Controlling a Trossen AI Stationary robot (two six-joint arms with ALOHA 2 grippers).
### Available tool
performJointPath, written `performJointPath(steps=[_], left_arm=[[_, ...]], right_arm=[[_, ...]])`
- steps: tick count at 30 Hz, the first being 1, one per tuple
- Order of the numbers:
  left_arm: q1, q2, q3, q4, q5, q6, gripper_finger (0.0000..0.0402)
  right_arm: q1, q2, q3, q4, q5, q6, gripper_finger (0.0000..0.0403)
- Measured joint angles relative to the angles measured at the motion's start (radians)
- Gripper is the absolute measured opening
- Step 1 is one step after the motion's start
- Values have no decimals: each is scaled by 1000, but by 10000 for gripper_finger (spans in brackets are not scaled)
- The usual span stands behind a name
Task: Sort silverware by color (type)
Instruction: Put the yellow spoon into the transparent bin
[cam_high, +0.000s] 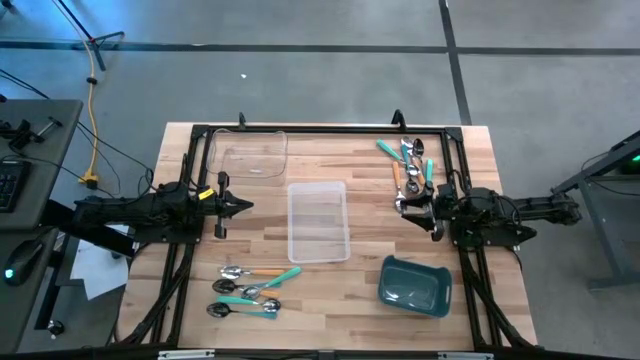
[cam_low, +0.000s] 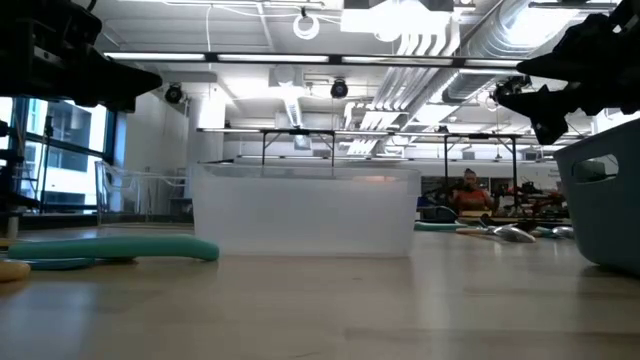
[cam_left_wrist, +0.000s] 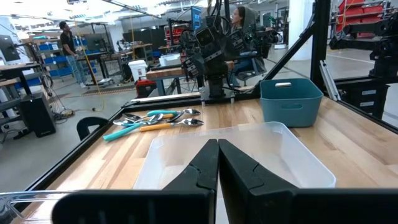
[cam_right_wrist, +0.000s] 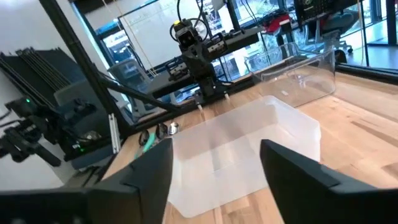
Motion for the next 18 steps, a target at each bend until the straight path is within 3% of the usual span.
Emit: performJointPath(steps=[7,11,18], left_arm=[[0,0,0,0,0,0,3],[0,0,0,0,0,0,3],[0,0,0,0,0,0,3]], right_arm=[[0,0,1,3,0,-42,243],[0,2,9,169,26,-18,243],[0,129,243,164,157,-167,243]])
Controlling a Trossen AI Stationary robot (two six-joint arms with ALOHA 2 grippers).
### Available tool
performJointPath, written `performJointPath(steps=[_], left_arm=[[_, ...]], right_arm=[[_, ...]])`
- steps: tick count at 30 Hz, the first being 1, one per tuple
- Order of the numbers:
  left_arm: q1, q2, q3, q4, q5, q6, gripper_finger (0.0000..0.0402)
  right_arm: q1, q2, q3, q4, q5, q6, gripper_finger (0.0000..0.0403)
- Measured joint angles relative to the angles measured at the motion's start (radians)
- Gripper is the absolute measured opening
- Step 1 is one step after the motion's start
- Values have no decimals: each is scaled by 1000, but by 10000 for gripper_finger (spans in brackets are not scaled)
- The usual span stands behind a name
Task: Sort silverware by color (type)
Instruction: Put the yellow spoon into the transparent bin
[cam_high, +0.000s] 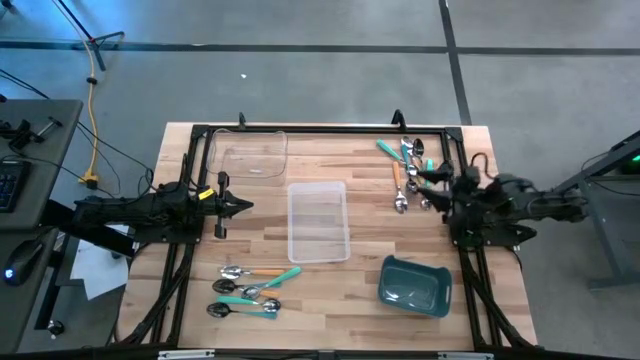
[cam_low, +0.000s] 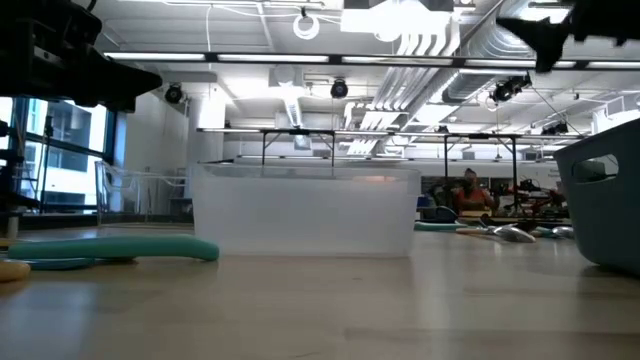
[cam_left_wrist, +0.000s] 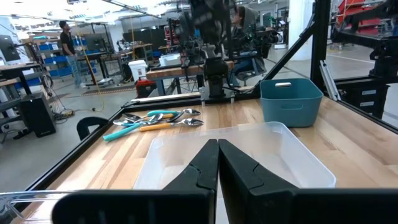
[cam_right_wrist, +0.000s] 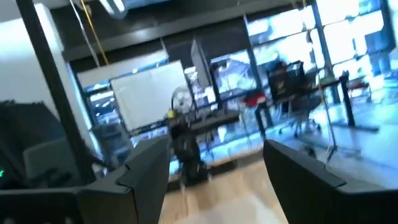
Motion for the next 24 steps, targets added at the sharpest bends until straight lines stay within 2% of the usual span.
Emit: performJointPath(steps=[6,12,17,22,24], left_arm=[[0,0,0,0,0,0,3],[0,0,0,0,0,0,3],[0,0,0,0,0,0,3],[0,0,0,0,0,0,3],[0,0,0,0,0,0,3]], right_arm=[[0,190,260,-113,102,-9,243],[0,385,476,-287,114,-9,243],[0,511,571,-361,114,-9,243],[0,588,607,-378,114,-5,243],[-4,623,622,-405,136,44,243]])
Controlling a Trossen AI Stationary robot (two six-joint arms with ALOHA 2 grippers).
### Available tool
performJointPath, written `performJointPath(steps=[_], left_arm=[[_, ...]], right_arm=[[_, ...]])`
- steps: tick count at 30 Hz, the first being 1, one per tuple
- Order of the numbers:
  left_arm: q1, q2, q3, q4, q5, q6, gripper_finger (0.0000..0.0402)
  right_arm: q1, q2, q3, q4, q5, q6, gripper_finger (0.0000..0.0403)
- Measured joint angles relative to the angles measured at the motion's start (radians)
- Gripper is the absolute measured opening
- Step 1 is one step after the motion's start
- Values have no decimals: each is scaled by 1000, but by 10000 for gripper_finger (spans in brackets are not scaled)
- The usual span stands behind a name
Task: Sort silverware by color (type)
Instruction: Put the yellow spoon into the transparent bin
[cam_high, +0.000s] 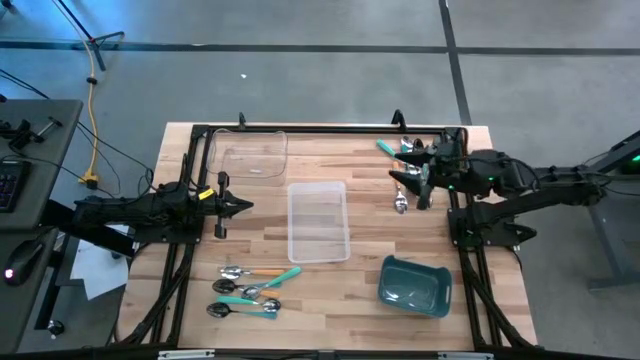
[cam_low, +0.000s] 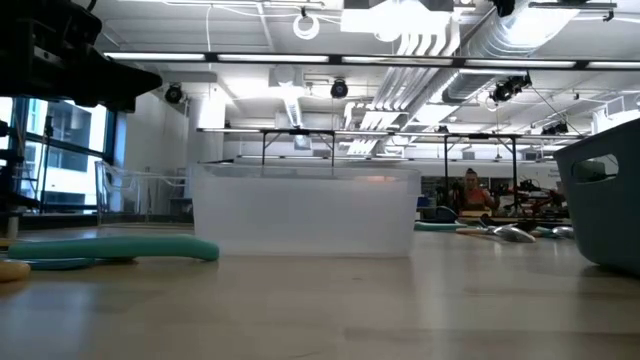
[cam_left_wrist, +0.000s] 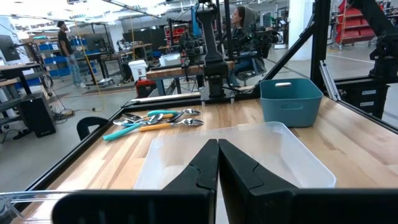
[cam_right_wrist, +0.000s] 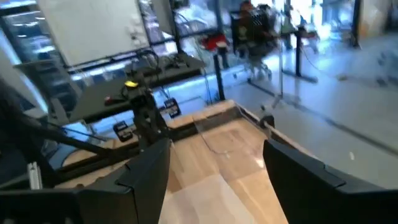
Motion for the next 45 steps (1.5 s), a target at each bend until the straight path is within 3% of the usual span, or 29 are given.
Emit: performJointPath(steps=[3,7,12,21,31,45], left_arm=[[0,0,0,0,0,0,3],[0,0,0,0,0,0,3],[0,0,0,0,0,0,3],[0,0,0,0,0,0,3],[0,0,0,0,0,0,3],[0,0,0,0,0,0,3]], right_arm=[[-41,89,59,-167,54,146,243],[-138,248,166,-520,52,329,243],[-284,423,222,-791,-41,450,243],[-467,573,148,-789,-194,420,243],[-568,534,-2,-621,-294,429,243],[-612,700,-12,-537,-275,447,243]])
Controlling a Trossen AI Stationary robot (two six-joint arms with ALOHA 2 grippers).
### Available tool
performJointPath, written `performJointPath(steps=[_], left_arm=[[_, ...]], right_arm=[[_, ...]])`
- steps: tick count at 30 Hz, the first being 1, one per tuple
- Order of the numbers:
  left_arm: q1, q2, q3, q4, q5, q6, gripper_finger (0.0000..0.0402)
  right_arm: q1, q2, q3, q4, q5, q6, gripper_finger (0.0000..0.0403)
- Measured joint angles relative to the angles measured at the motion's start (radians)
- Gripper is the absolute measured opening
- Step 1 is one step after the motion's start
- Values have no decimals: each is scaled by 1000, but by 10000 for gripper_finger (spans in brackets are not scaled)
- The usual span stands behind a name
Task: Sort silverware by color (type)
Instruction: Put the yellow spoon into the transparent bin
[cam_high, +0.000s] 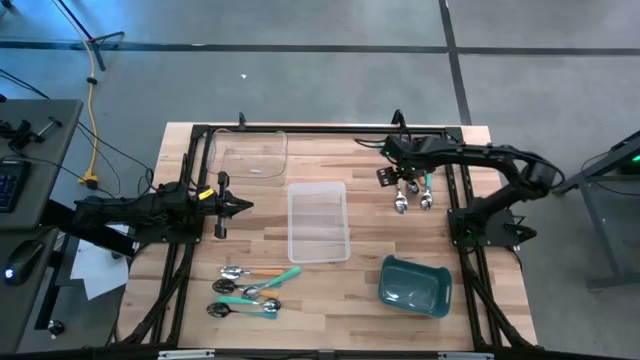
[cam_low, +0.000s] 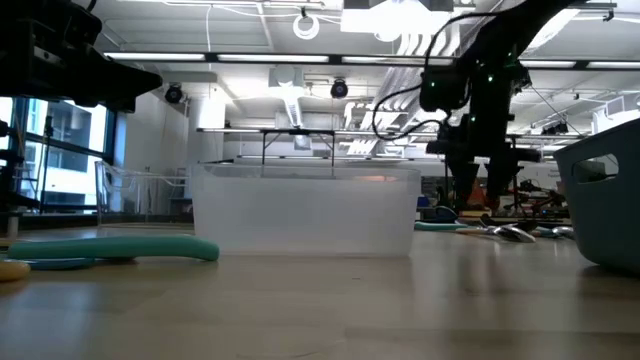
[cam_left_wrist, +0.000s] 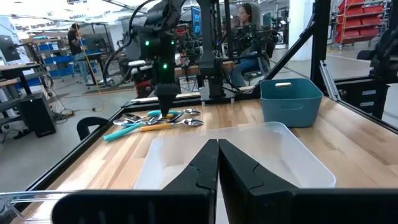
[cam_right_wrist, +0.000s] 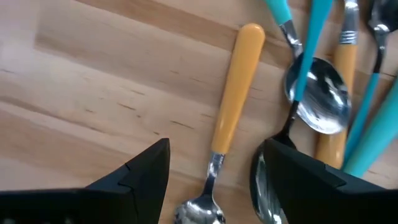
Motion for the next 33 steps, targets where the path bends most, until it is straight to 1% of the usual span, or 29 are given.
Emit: performJointPath(steps=[12,17,24,28,33], left_arm=[[0,0,0,0,0,0,3],[0,0,0,0,0,0,3],[0,0,0,0,0,0,3],[0,0,0,0,0,0,3],[0,0,0,0,0,0,3]], right_arm=[[-53,174,0,77,-8,-23,243],[-58,198,3,91,-22,-27,243],[-58,200,3,94,-21,-53,238],[-58,201,3,99,-24,-53,203],[-57,202,3,106,-34,-46,127]])
